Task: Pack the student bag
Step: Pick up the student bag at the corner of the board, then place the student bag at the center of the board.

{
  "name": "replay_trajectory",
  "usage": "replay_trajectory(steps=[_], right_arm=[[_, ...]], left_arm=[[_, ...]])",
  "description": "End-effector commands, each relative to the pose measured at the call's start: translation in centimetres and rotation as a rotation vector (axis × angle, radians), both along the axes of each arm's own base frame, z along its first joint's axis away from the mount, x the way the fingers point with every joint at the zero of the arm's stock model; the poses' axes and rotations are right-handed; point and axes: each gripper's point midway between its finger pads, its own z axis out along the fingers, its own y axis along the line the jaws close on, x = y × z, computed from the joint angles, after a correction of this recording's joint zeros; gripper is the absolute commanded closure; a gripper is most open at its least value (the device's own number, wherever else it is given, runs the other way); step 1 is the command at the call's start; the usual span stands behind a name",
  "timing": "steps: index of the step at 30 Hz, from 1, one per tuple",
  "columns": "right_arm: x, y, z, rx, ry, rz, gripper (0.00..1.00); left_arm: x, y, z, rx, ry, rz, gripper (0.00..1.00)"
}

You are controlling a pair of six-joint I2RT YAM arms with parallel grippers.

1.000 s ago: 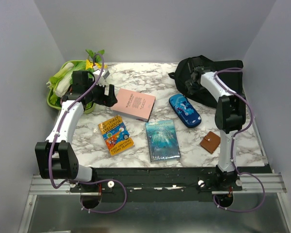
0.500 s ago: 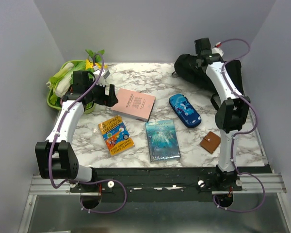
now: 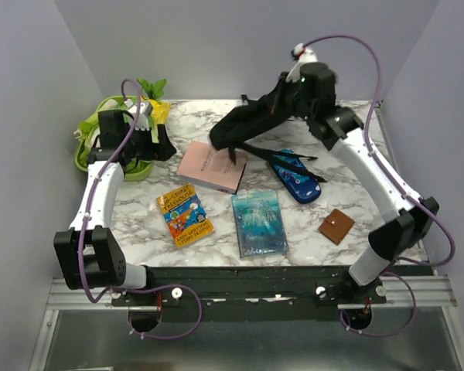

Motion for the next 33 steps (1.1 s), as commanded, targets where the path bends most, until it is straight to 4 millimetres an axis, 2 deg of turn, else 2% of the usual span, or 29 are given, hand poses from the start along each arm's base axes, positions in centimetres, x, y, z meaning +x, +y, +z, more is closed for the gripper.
replay_trajectory(steps=[1,2,3,4,5,6,7,8,9,11,12,13,14,15,17,18,20,22,28,32,33], right_arm=[[-10.0,5.9,5.9,0.014,-0.280,0.417,0.99],[-11.0,6.0,2.0,0.000,-0.209,0.443,0.99],[-12.5,6.3,1.8,0.017,-0.218,0.461,0.99],[-13.7,6.1,0.4,0.012,-0.201,0.471,0.99],[-15.4,5.0,0.8,0.024,-0.222,0.459,0.99],[-16.3,4.8,-3.9,0.008,-0.124,0.449,0.99],[-16.8,4.0,-5.5,0.006,-0.096,0.425,0.99],[-17.7,3.0,-5.9,0.019,-0.094,0.400,0.99],[-18.4,2.2,-10.4,-0.002,0.006,0.373,0.99],[-19.1,0.7,-13.4,-0.016,0.081,0.309,0.99],[-19.9,0.0,-15.1,-0.020,0.147,0.283,0.93],[-20.2,-1.0,-17.3,-0.047,0.201,0.240,0.82],[-20.5,-1.4,-18.4,-0.059,0.232,0.225,0.72],[-21.0,-2.1,-19.7,-0.073,0.280,0.197,0.56],[-21.3,-3.6,-21.5,-0.108,0.319,0.123,0.40],[-21.4,-4.1,-22.0,-0.121,0.331,0.102,0.30],[-20.9,-5.3,-22.0,-0.148,0.323,0.036,0.24],[-20.5,-6.7,-22.2,-0.192,0.334,-0.040,0.19],[-18.3,-8.8,-20.6,-0.249,0.326,-0.233,0.16],[-16.1,-7.7,-20.0,-0.244,0.303,-0.240,0.18],[-15.5,-7.2,-20.7,-0.259,0.316,-0.237,0.19]], left_arm=[[1.3,1.2,4.7,-0.062,-0.110,0.086,0.03],[1.3,1.3,4.9,-0.064,-0.114,0.086,0.03],[1.2,1.2,5.2,-0.065,-0.121,0.086,0.03],[1.1,1.2,5.3,-0.069,-0.122,0.087,0.03],[1.0,1.1,5.5,-0.074,-0.131,0.081,0.03],[0.7,1.0,5.5,-0.077,-0.135,0.077,0.03],[0.6,0.8,5.6,-0.081,-0.140,0.069,0.03],[0.4,0.3,5.8,-0.092,-0.148,0.042,0.03],[0.1,0.1,5.6,-0.099,-0.147,0.032,0.02],[-0.2,-0.3,5.4,-0.097,-0.150,0.003,0.01],[-0.4,-0.7,5.1,-0.098,-0.145,-0.016,0.01],[-0.6,-1.3,4.9,-0.091,-0.142,-0.040,0.01],[-0.8,-1.6,4.5,-0.082,-0.136,-0.052,0.01],[-1.0,-1.9,3.9,-0.058,-0.136,-0.075,0.01],[-1.4,-3.3,3.0,-0.026,-0.130,-0.118,0.01],[-1.5,-3.4,2.1,0.010,-0.133,-0.138,0.01],[-1.6,-5.1,0.9,0.062,-0.130,-0.178,0.01],[-1.2,-5.4,-1.0,0.112,-0.107,-0.180,0.01],[1.1,-6.2,-3.7,0.118,-0.037,-0.171,0.01],[2.6,-6.4,-5.1,0.111,-0.013,-0.146,0.01],[2.9,-6.7,-5.1,0.097,-0.008,-0.146,0.01]])
